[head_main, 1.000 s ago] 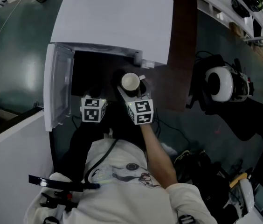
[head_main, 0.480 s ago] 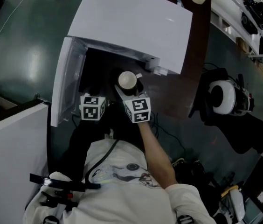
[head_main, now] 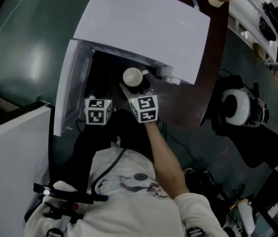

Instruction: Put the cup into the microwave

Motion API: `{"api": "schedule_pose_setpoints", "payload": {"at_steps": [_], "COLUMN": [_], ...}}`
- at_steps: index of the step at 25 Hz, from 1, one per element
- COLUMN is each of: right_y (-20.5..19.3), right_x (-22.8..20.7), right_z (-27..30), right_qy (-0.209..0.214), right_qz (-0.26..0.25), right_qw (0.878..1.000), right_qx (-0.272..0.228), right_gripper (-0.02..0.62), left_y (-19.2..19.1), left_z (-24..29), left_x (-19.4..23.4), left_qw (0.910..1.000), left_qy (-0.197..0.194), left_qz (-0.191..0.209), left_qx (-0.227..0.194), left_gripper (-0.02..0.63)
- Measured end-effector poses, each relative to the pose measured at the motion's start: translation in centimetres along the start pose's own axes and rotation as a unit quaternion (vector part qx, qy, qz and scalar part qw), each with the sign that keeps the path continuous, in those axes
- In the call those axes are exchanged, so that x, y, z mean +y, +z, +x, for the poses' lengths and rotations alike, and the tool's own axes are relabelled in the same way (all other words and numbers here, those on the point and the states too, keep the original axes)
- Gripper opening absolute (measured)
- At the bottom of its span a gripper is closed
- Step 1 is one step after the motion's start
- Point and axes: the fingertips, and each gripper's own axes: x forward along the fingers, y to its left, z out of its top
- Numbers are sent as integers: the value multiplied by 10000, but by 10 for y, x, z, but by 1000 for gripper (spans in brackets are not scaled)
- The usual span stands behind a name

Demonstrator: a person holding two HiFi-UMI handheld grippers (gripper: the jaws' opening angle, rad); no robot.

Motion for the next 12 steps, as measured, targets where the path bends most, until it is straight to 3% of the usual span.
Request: {"api": "schedule_pose_setpoints", "payload": {"at_steps": [12], "right_y": [39], "right_x": [-26], "right_z": [47], "right_qy": [9], "right_qz": [-34], "right_qw": [9997], "right_qx": [-221], "right_gripper": [399], "left_y": [17], "left_z": [15], "left_x": [6], "left_qw": [10000], "left_qy": [34], "left_qz": [-73], "left_qx": [34], "left_gripper": [0]}}
